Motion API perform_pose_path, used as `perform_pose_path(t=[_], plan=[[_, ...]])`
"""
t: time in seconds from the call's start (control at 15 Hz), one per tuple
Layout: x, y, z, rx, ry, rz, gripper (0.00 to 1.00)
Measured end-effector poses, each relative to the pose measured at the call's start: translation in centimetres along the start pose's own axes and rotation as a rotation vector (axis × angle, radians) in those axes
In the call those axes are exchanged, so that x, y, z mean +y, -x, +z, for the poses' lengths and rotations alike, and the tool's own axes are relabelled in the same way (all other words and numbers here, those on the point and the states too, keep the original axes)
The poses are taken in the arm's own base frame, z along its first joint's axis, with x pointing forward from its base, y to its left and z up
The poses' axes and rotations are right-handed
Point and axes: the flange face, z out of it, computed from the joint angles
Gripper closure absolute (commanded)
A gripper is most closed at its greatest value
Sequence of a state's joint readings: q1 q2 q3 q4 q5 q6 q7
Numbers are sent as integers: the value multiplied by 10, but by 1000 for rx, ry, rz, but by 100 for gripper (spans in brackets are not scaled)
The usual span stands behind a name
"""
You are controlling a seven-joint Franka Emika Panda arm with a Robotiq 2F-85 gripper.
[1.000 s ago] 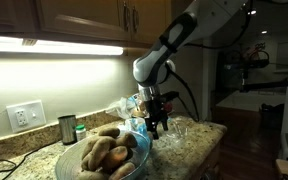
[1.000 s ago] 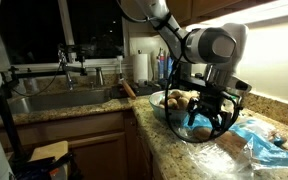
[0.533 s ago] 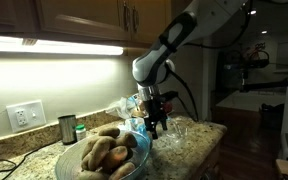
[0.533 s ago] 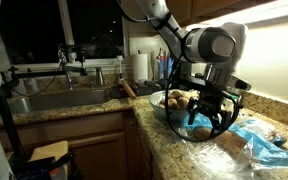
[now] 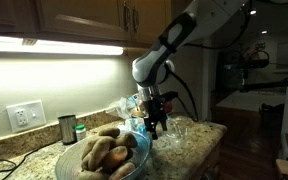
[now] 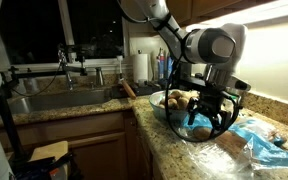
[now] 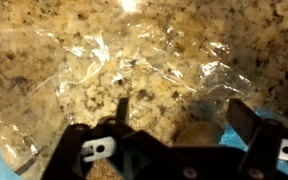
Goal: Move potato from the plastic bag into the clear bowl
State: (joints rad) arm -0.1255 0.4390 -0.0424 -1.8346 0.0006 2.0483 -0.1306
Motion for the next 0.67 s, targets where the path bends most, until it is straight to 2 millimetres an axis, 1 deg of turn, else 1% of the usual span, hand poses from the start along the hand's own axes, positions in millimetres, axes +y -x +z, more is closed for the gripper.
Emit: perform_pose_path(t=[0.27, 0.67], plan=[[0, -2, 2, 8, 1, -1, 0], [1, -11, 2, 73, 10, -15, 0]])
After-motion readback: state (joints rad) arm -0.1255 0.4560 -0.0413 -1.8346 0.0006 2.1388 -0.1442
